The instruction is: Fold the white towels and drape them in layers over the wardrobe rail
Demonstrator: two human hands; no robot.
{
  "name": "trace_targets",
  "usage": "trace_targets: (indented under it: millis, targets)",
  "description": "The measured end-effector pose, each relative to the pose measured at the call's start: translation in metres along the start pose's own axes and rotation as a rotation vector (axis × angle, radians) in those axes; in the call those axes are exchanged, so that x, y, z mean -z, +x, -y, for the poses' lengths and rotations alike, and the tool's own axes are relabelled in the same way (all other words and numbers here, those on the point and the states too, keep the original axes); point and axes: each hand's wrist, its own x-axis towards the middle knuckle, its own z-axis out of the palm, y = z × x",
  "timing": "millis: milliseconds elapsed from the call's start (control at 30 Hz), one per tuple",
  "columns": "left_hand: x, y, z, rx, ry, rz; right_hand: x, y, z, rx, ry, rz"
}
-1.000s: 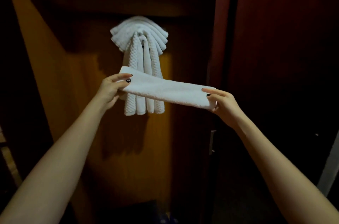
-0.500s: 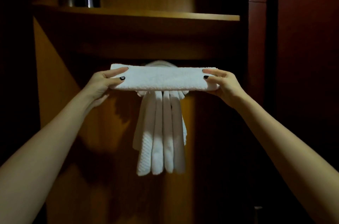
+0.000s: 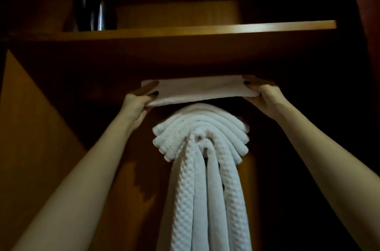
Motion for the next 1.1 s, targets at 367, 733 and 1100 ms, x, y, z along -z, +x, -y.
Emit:
trace_targets:
  millis: [367, 733, 1100]
  targets:
    - [0.005, 0.008, 0.048, 0.115, -0.061, 0.033, 0.018, 0.003, -0.043, -0.006, -0.12, -0.036]
    - [0.02, -0.011, 0.054, 0.323, 0.094, 0.11, 0.024, -0.024, -0.067, -0.268, -0.239, -0.076]
    - [-0.023, -0.014, 0.023, -0.453, 1.132, 0.157, -0.013, -0.044, -0.037, 0.361, -0.93, -0.038]
